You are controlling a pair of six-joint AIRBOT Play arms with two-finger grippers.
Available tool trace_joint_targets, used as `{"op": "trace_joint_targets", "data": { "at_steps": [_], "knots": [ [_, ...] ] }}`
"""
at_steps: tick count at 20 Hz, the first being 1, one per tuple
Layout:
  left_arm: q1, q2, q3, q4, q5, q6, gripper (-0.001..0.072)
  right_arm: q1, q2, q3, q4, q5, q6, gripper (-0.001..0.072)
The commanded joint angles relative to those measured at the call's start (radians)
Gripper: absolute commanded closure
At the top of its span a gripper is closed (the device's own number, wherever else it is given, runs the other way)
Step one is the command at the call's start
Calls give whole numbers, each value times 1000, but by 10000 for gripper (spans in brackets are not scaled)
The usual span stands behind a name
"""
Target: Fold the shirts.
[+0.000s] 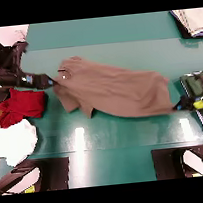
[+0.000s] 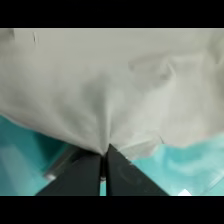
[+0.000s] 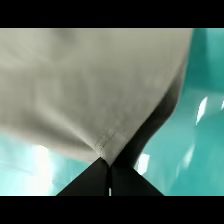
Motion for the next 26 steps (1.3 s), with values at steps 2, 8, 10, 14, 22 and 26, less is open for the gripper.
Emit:
{"op": "trace_joint_targets", "data": {
  "at_steps": [2, 8, 10, 14, 22, 26],
  "knots": [
    [1, 1, 409, 14, -62, -40, 677, 1, 135, 356, 134, -110, 69, 700],
    [1, 35, 1015, 19, -7, -100, 677, 1, 139, 962, 122, -220, 85, 701],
    [1, 114, 1011, 3, 68, -100, 677, 1, 112, 1126, 116, -220, 85, 701],
    [1, 243, 1011, -54, 124, -100, 677, 1, 81, 1322, 19, -192, 140, 701],
    [1, 221, 624, -82, 36, -145, 677, 5, 76, 1074, 1, -140, 157, 701],
    [1, 39, 358, -74, 24, -130, 676, 124, -130, 942, -2, -43, 158, 701]
  ]
}}
